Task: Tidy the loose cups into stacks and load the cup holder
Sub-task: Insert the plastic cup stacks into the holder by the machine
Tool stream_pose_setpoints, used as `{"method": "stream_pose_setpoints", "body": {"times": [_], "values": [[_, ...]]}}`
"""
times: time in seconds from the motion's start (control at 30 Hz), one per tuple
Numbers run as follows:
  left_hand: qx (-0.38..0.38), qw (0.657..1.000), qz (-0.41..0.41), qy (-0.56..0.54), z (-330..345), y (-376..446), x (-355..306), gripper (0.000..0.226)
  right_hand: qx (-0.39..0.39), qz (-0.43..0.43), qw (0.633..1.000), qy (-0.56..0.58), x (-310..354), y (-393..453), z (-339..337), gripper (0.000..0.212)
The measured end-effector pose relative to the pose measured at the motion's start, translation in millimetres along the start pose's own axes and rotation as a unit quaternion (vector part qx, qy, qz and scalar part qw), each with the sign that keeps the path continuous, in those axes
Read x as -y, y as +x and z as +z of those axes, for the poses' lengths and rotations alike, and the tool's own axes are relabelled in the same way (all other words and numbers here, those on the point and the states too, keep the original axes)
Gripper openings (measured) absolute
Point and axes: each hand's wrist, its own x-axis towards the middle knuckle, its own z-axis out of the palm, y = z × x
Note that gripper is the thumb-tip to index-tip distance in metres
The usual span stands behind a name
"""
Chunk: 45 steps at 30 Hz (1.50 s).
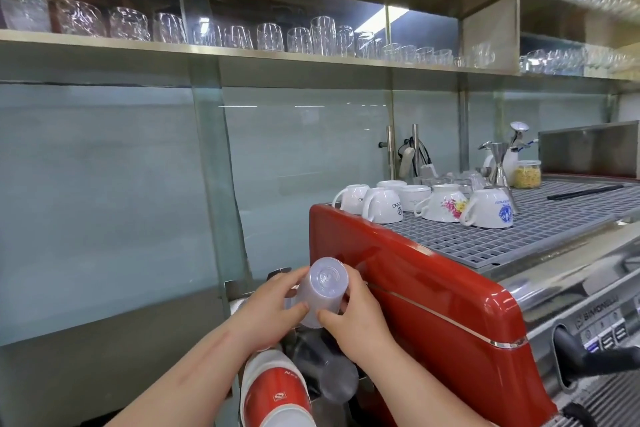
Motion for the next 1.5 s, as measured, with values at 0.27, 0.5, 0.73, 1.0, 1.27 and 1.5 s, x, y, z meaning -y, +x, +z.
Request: {"method": "stream_pose_setpoints", "body": {"times": [0.27, 0.5, 0.73, 1.0, 1.27, 1.5], "values": [[-0.009, 0.999, 0.028, 0.029, -4, 6, 7, 0.055, -0.007, 0.008, 1.0, -0.018, -13, 9, 14, 0.069], [-0.006, 0.998, 0.038, 0.051, -4, 16, 14, 0.057, -0.028, 0.014, 0.998, -0.059, -25, 17, 28, 0.066], [0.005, 0.996, 0.046, 0.074, -5, 27, 21, 0.054, -0.011, 0.009, 0.993, -0.121, -31, 21, 29, 0.068], [0.027, 0.993, 0.048, 0.108, -1, 36, 34, 0.05, 0.012, -0.019, 0.982, -0.189, -34, 23, 30, 0.063], [0.029, 0.992, 0.048, 0.116, -1, 36, 35, 0.052, 0.025, -0.015, 0.971, -0.238, -33, 29, 34, 0.056], [0.032, 0.988, 0.038, 0.146, 0, 34, 28, 0.053, 0.051, 0.025, 0.96, -0.273, -24, 35, 35, 0.053]]}}
